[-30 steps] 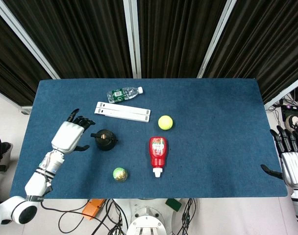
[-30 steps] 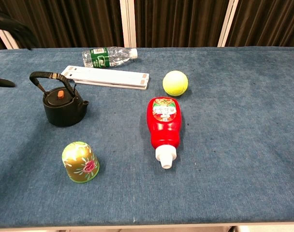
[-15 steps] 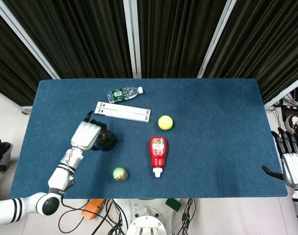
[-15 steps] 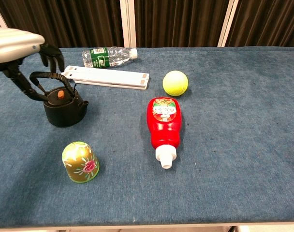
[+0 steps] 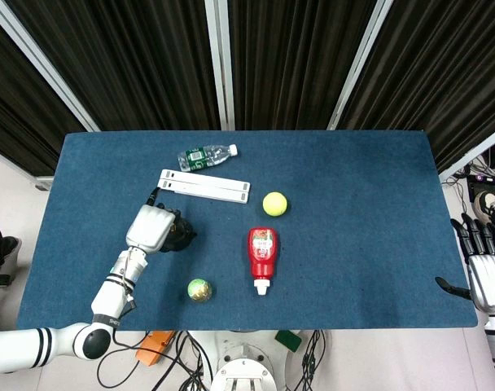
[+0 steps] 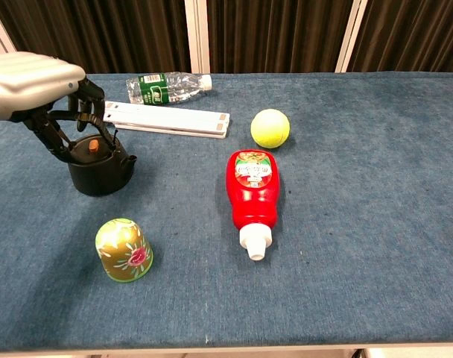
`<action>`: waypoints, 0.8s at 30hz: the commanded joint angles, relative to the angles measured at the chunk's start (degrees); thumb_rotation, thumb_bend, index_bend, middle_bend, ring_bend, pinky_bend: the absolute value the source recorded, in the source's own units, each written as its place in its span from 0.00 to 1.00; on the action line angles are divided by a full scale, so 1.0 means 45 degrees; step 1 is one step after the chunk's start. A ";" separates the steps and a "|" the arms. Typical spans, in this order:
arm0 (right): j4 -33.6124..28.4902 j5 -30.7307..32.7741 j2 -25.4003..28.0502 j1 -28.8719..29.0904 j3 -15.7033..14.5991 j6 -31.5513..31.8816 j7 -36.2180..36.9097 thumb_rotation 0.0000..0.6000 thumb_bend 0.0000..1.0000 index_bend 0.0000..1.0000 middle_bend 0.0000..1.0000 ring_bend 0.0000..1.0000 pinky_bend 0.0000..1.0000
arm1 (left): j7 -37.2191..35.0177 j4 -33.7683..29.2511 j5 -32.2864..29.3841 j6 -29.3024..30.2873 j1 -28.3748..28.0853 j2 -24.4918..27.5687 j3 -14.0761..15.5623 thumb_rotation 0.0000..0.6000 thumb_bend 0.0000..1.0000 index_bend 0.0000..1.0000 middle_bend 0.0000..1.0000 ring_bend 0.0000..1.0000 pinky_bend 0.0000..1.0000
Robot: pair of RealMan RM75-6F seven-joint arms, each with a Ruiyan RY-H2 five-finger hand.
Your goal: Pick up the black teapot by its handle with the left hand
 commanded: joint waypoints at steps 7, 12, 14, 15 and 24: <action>0.0071 0.0099 -0.0041 -0.0013 -0.0008 -0.0073 0.0054 1.00 0.12 0.00 0.00 0.00 0.00 | 0.0182 0.0127 -0.0349 0.0152 -0.0212 -0.0232 0.0283 1.00 0.09 0.57 0.59 0.49 0.00; 0.0108 0.0112 -0.0074 -0.0006 -0.0002 -0.0095 0.0096 1.00 0.12 0.00 0.00 0.00 0.00 | -0.0215 0.0153 -0.0414 -0.0094 -0.0324 -0.0263 0.0359 1.00 0.09 0.63 0.66 0.56 0.00; 0.0137 0.0111 -0.0093 -0.0002 -0.0009 -0.0113 0.0113 1.00 0.12 0.00 0.00 0.00 0.00 | -0.0301 0.0192 -0.0464 -0.0157 -0.0368 -0.0288 0.0400 1.00 0.09 0.65 0.69 0.58 0.00; 0.0146 0.0119 -0.0096 -0.0004 -0.0012 -0.0122 0.0122 1.00 0.12 0.00 0.00 0.00 0.00 | -0.0344 0.0209 -0.0477 -0.0180 -0.0382 -0.0297 0.0420 1.00 0.09 0.67 0.70 0.60 0.00; 0.0256 0.0140 -0.0155 -0.0033 0.0003 -0.0082 0.0246 1.00 0.12 0.00 0.00 0.00 0.00 | -0.0930 0.0292 -0.0604 -0.0369 -0.0436 -0.0244 0.0558 1.00 0.09 0.84 0.90 0.79 0.00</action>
